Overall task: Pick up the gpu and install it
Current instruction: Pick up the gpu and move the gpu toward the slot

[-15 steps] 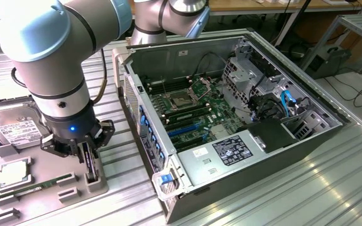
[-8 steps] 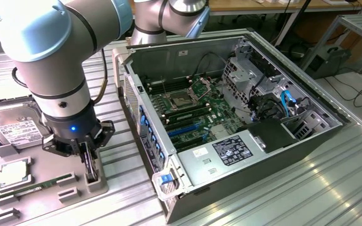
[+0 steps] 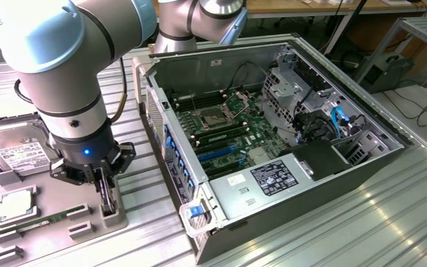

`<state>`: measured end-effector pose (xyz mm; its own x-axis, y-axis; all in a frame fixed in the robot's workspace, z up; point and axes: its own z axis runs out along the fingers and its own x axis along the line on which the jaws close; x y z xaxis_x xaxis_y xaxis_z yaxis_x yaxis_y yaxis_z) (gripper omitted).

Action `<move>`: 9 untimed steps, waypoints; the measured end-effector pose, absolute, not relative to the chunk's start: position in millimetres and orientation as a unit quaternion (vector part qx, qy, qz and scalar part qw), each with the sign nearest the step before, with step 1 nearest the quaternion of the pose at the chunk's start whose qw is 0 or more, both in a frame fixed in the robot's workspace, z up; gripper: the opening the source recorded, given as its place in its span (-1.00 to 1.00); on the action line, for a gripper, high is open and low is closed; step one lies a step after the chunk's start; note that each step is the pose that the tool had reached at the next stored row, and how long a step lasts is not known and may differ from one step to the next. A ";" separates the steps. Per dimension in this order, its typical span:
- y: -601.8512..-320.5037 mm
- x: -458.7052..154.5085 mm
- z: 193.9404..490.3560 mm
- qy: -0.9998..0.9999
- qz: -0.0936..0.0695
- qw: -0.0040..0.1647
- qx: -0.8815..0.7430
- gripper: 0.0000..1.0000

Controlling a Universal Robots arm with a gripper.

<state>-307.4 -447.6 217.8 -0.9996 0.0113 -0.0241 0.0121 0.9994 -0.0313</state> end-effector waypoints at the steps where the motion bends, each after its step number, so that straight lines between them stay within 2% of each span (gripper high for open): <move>1: -447.7 -307.4 217.8 1.000 -0.016 0.012 0.006 -0.44; 9: -447.6 -307.4 217.8 1.000 -0.016 0.012 0.006 -0.44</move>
<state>-307.4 -447.6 217.8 -0.9996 0.0113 -0.0241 0.0121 0.9994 -0.0313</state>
